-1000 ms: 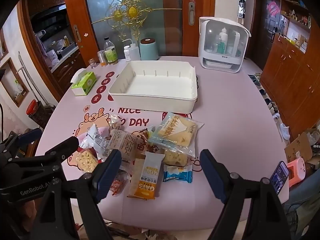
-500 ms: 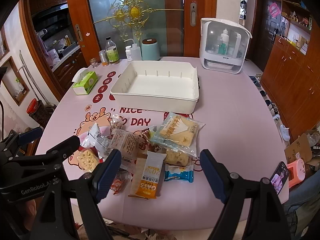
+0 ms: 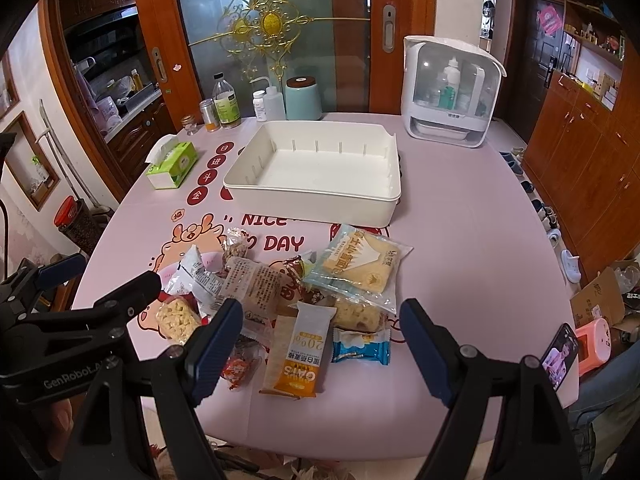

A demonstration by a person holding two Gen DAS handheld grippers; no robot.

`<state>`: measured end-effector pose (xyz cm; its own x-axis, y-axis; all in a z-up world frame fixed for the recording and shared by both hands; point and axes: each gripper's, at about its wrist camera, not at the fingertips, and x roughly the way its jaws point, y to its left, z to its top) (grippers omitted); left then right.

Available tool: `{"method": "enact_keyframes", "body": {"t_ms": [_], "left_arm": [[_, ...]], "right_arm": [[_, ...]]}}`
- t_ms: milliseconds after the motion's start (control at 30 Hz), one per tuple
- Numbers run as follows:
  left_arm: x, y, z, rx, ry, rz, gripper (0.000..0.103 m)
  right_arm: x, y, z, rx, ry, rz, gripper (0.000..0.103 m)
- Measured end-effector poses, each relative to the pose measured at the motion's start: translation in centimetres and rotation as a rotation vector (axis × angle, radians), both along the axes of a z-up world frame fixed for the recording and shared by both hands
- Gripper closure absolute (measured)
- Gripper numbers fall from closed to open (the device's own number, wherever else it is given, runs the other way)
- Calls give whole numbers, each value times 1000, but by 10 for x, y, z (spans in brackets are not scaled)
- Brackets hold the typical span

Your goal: Organize snacks

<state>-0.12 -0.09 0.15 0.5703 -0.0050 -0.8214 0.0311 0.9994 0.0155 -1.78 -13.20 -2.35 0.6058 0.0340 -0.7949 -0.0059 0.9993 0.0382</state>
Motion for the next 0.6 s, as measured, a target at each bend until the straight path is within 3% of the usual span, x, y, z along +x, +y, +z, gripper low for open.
{"method": "enact_keyframes", "body": {"t_ms": [600], "left_arm": [[-1, 3, 2, 0, 1, -2, 3]], "right_arm": [[1, 2, 0, 1, 0, 0, 21]]}}
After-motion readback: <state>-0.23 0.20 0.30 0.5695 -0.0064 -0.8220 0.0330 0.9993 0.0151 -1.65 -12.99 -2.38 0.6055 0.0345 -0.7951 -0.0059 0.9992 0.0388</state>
